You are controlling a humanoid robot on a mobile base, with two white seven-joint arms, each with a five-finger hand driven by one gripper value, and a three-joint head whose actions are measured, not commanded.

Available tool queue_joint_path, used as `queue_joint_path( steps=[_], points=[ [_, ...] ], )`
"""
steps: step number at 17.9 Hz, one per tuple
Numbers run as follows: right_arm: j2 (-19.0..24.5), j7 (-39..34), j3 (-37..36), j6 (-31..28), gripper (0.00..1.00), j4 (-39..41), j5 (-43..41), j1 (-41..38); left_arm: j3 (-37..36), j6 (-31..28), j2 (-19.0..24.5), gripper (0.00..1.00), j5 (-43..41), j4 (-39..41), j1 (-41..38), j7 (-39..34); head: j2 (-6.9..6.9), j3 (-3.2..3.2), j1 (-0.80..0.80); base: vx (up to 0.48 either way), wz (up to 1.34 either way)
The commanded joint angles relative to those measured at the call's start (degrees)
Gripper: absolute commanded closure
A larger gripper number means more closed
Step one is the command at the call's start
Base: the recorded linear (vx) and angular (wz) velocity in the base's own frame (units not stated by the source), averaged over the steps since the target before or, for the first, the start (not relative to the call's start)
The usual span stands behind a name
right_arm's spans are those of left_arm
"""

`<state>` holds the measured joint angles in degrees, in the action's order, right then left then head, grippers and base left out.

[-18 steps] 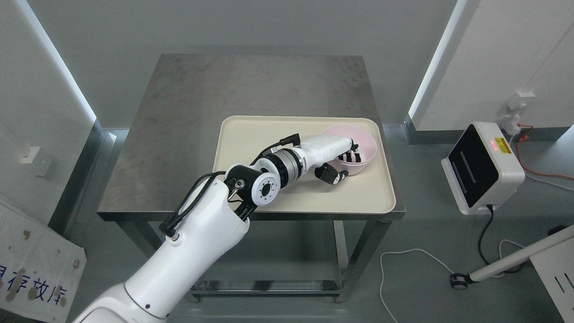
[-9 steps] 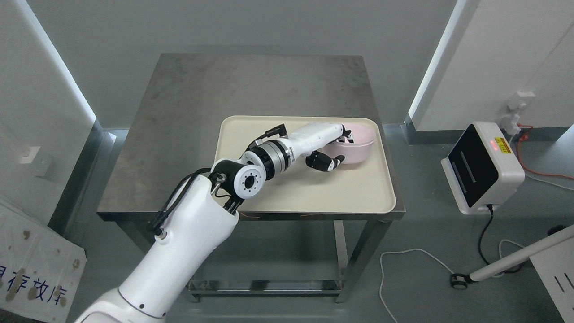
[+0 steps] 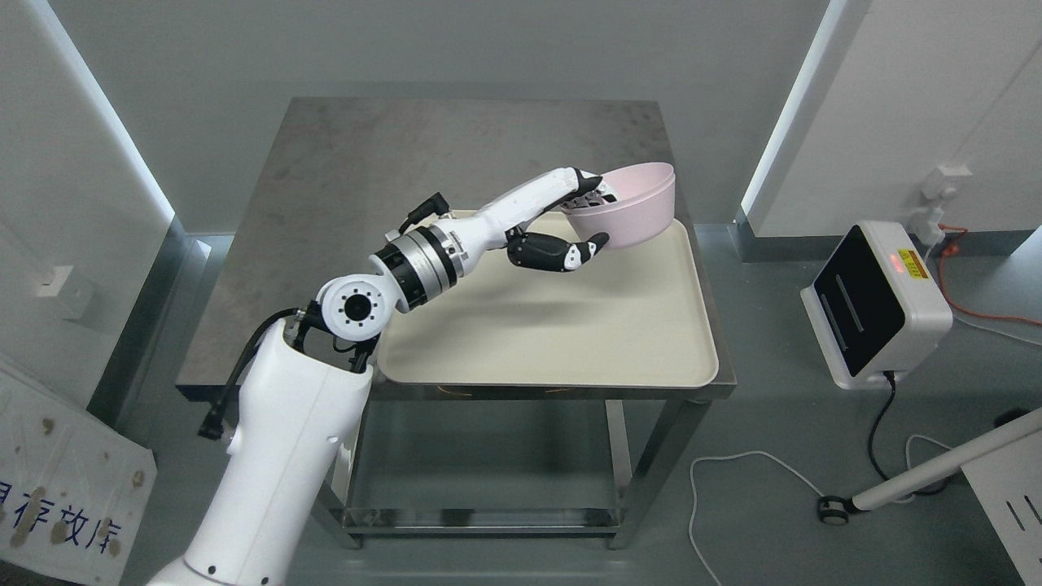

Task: Stack pink IKEA bowls on left shelf middle
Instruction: 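Lift the stacked bowls off the tray with the left hand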

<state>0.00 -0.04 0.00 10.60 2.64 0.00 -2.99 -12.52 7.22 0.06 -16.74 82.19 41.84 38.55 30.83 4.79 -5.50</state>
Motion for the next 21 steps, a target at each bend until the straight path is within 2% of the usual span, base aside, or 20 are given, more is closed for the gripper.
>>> queue_joint_path(
  steps=[1, 4, 7, 10, 15, 21],
  points=[
    [-1.0, -0.1, -0.5, 0.0, 0.0, 0.0, 0.4, 0.0, 20.4, 6.4, 0.9, 0.98, 6.1, 10.4, -8.5, 2.0, 0.0, 0.0, 0.0, 0.0, 0.0],
    [-1.0, -0.1, -0.5, 0.0, 0.0, 0.0, 0.4, 0.0, 22.0, 13.6, 0.9, 0.97, 6.2, 12.5, -14.0, 0.7, 0.0, 0.0, 0.0, 0.0, 0.0],
    [-1.0, -0.1, -0.5, 0.0, 0.0, 0.0, 0.4, 0.0, 21.7, 23.2, 0.9, 0.98, 10.1, 12.5, -19.8, 0.7, 0.0, 0.0, 0.0, 0.0, 0.0],
    [-1.0, -0.1, -0.5, 0.0, 0.0, 0.0, 0.4, 0.0, 21.7, 29.3, 0.9, 0.97, 11.5, 12.5, -22.6, 0.7, 0.0, 0.0, 0.0, 0.007, -0.02],
    [-1.0, -0.1, -0.5, 0.0, 0.0, 0.0, 0.4, 0.0, 22.1, 31.0, 0.9, 0.97, 11.2, 12.6, -24.2, 1.0, 0.0, 0.0, 0.0, -0.017, 0.04],
    [-1.0, -0.1, -0.5, 0.0, 0.0, 0.0, 0.4, 0.0, 25.0, 32.1, 11.5, 0.97, 7.4, 12.6, -24.5, 1.8, 0.0, 0.0, 0.0, -0.149, 0.01]
  ],
)
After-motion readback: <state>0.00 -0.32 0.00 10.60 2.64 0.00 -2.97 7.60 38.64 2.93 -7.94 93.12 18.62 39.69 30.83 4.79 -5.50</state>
